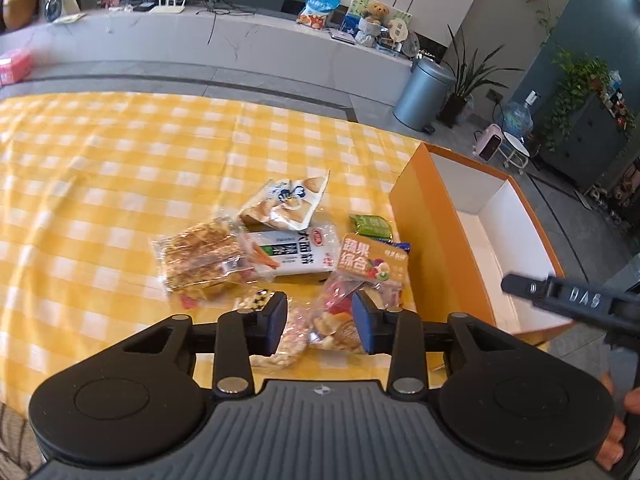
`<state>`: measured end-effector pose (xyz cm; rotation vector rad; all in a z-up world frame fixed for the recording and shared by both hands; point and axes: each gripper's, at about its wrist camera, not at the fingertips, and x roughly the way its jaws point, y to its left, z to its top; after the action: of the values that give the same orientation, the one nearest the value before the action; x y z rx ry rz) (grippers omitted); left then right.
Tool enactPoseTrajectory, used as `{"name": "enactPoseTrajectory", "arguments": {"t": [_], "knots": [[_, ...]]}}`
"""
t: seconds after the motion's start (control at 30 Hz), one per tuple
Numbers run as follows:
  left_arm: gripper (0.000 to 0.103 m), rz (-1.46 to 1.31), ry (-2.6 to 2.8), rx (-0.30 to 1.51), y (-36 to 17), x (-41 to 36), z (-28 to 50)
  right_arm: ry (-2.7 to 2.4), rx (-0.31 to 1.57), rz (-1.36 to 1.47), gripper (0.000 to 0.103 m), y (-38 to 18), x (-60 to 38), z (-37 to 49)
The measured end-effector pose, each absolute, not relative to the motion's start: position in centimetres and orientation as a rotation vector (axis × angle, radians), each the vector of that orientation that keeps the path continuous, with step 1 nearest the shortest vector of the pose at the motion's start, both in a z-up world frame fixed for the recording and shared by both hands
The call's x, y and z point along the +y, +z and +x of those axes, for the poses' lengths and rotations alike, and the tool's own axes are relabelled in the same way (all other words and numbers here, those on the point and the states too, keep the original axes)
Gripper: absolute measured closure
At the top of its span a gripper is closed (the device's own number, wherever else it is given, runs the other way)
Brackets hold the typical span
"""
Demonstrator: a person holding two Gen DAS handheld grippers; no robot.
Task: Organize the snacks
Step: 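Withdraw both open grippers from the box back toward the snacks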
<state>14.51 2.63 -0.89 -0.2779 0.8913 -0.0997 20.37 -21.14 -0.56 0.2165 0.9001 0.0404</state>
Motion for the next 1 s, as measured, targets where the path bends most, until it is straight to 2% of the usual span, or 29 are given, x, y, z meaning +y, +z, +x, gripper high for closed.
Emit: {"name": "enactPoseTrajectory", "arguments": {"t": [0.03, 0.07, 0.1, 0.2, 0.47, 0.8, 0.87, 0.97, 1.0], "knots": [[0.057, -0.268, -0.098, 0.888, -0.9, 2.9, 14.2, 0.045, 0.891, 0.209, 0.031, -0.2, -20.7, 20.1], [0.056, -0.261, -0.089, 0.883, -0.9, 3.1, 13.8, 0.048, 0.88, 0.202, 0.017, 0.0, -20.3, 19.9], [0.054, -0.257, -0.077, 0.878, -0.9, 3.5, 13.5, 0.054, 0.866, 0.196, 0.012, 0.3, -19.7, 19.6], [0.047, -0.24, -0.033, 0.869, -1.2, 4.5, 12.5, 0.09, 0.848, 0.192, 0.004, 0.5, -18.1, 19.0], [0.047, -0.197, 0.044, 0.942, -2.9, 7.9, 11.4, 0.131, 0.813, 0.153, 0.003, -1.2, -12.7, 17.4], [0.047, -0.21, 0.084, 0.843, -4.0, 10.6, 10.3, 0.078, 0.912, 0.151, 0.003, -6.4, -8.5, 18.6], [0.043, -0.217, 0.115, 0.812, -4.1, 10.9, 10.2, 0.057, 0.94, 0.137, 0.003, -7.4, -7.9, 19.2], [0.027, -0.235, 0.112, 0.829, -4.3, 11.5, 10.7, 0.014, 0.951, 0.074, 0.003, -8.7, -6.9, 20.1], [0.014, -0.248, 0.077, 0.856, -4.6, 11.8, 11.1, -0.002, 0.947, 0.053, 0.003, -9.1, -6.6, 20.3]]}}
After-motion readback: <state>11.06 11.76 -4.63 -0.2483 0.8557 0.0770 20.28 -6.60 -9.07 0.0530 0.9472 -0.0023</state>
